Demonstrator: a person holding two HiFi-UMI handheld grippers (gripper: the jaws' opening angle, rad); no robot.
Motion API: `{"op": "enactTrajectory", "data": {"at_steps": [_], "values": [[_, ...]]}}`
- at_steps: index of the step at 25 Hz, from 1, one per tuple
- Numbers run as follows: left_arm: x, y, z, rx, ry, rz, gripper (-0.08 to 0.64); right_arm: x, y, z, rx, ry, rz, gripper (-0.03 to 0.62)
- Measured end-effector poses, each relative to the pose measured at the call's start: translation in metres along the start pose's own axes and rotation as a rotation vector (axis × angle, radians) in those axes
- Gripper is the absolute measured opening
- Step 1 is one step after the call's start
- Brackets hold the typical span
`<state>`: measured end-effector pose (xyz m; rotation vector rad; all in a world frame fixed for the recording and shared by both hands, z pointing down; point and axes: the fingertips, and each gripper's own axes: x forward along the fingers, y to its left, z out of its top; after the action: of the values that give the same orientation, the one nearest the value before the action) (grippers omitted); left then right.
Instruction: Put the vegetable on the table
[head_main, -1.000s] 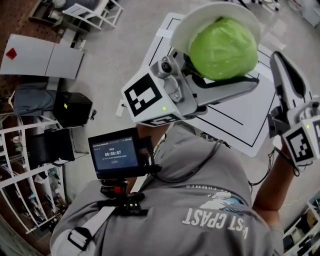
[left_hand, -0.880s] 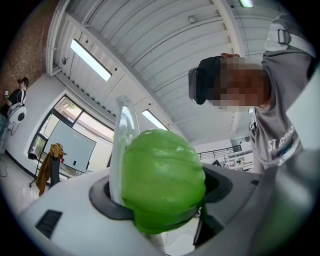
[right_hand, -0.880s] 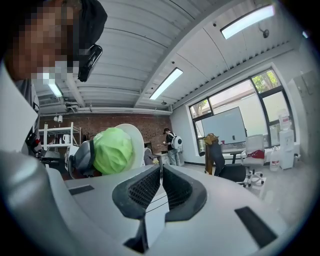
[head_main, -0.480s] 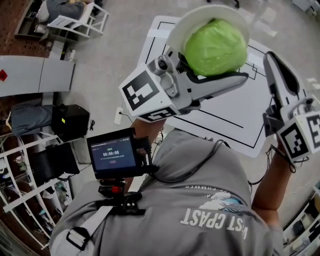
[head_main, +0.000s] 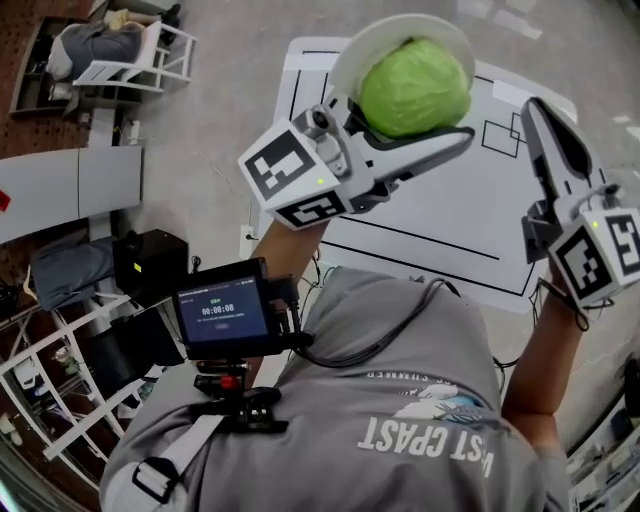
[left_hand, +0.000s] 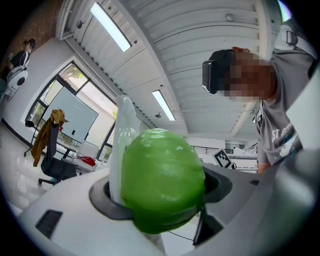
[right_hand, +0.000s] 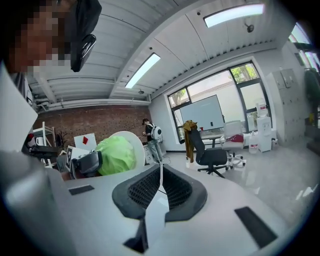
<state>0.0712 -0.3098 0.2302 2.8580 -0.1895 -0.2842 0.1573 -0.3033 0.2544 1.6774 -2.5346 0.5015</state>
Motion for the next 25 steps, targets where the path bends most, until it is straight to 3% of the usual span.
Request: {"op": "enactTrajectory", "data": {"at_steps": [6,12,21,25], "values": [[-0.003,0.034,-0.048,-0.099,0.113,0.001,0.359,0.006,-0.019,-0.029,0.065,0.030,-0.072,0.009],[0.017,0.114,-0.087,-0.176,0.232,0.024,0.359,0.056,-0.064,-0.031,0.103,0.060,-0.089,0.009],[0.023,0.138,-0.206,-0.311,0.493,-0.028,0.359,0.061,-0.099,-0.078,0.149,0.091,-0.117,0.009],[0.020,0.133,-0.241,-0.368,0.592,-0.067,0.359,0.056,-0.101,-0.082,0.147,0.115,-0.129,0.009]]}}
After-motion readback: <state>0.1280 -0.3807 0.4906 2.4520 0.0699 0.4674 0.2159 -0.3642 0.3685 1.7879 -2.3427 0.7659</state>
